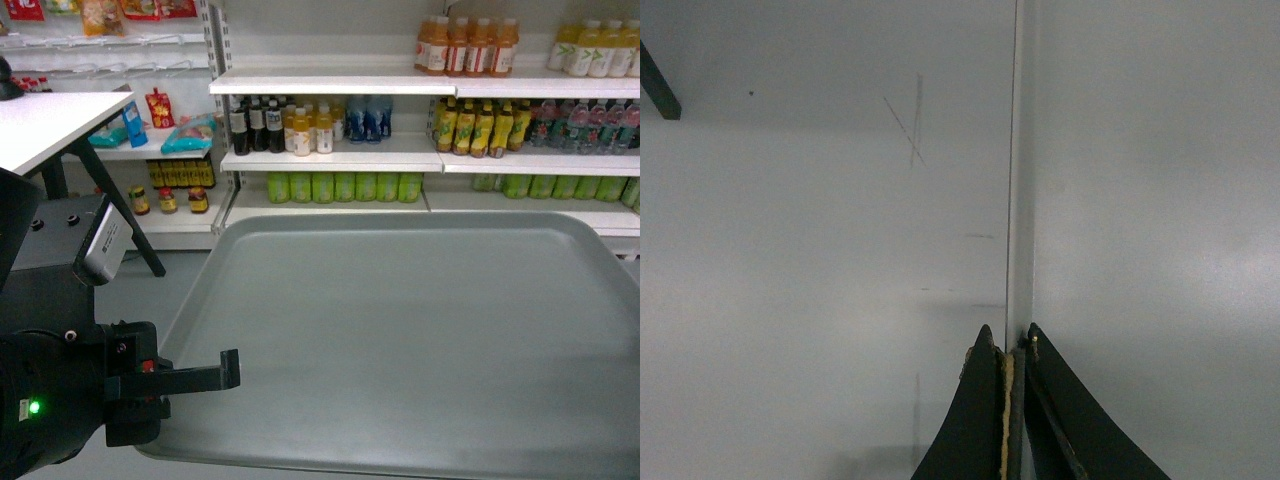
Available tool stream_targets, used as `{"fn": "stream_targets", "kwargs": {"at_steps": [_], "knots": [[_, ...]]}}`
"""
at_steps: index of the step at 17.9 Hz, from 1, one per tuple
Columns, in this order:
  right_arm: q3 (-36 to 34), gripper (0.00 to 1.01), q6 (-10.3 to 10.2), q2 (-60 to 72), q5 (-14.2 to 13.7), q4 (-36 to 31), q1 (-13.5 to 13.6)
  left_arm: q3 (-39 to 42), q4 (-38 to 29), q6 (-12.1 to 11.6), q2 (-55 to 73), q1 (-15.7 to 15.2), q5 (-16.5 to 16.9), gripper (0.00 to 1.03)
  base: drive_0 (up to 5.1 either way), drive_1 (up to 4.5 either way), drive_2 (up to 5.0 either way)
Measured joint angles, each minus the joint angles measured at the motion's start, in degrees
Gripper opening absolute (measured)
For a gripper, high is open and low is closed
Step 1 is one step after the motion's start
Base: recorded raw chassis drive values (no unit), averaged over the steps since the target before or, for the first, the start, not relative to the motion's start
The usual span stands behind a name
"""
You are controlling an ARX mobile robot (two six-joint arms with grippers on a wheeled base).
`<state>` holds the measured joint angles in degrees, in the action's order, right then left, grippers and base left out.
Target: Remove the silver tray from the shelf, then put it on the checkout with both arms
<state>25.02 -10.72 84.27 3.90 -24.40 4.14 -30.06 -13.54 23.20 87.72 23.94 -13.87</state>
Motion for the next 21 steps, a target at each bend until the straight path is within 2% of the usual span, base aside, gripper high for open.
{"fn": "stream_targets", "kwargs": {"at_steps": [21], "knots": [[0.00,0.02,0.00,0.00,-0.02,-0.13,0.00,-0.09,-0.24,0.24,0.11,0.11,-0.07,0.03,0.0,0.00,0.0]]}}
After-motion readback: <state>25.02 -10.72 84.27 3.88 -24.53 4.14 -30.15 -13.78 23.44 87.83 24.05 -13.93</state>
